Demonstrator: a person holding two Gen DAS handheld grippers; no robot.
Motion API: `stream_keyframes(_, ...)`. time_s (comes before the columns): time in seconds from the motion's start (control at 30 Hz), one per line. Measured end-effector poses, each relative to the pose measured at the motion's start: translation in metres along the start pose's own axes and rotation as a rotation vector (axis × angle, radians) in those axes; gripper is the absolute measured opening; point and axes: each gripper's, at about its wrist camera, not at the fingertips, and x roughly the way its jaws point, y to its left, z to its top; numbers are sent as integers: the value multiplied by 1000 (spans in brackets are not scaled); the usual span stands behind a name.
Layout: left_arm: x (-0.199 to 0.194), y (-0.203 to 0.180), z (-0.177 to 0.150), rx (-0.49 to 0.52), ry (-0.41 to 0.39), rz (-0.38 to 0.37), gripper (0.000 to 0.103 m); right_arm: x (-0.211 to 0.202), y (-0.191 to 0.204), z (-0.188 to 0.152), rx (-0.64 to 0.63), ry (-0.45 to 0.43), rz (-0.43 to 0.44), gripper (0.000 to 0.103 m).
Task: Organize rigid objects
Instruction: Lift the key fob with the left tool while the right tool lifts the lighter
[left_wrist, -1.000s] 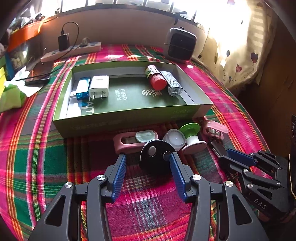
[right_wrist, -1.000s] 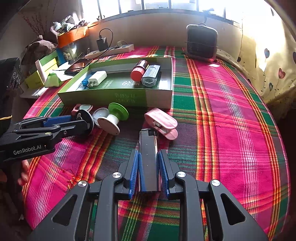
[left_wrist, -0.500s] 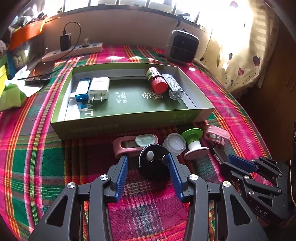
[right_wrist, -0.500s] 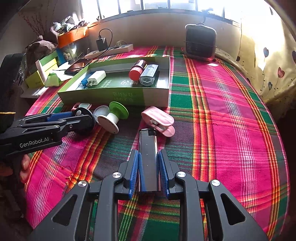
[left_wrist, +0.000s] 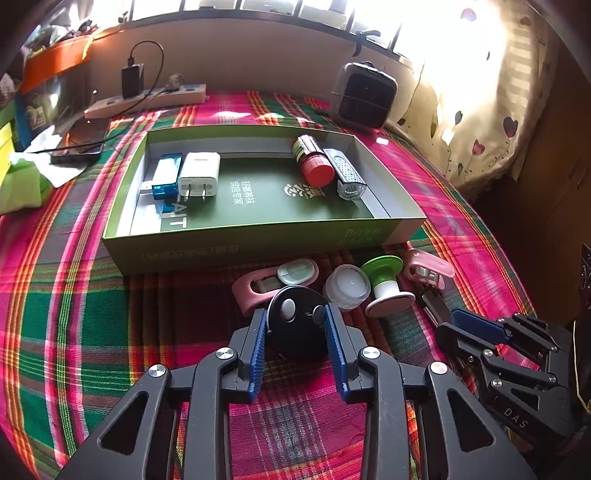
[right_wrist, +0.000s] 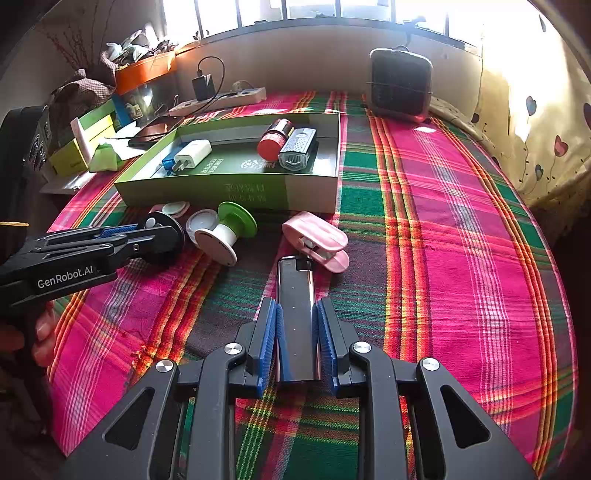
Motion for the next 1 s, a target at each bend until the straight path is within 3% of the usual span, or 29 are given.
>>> stream_keyframes(1.0, -14, 1, -1, -7, -22, -4, 29, -6, 4, 1, -16, -23, 27, 24)
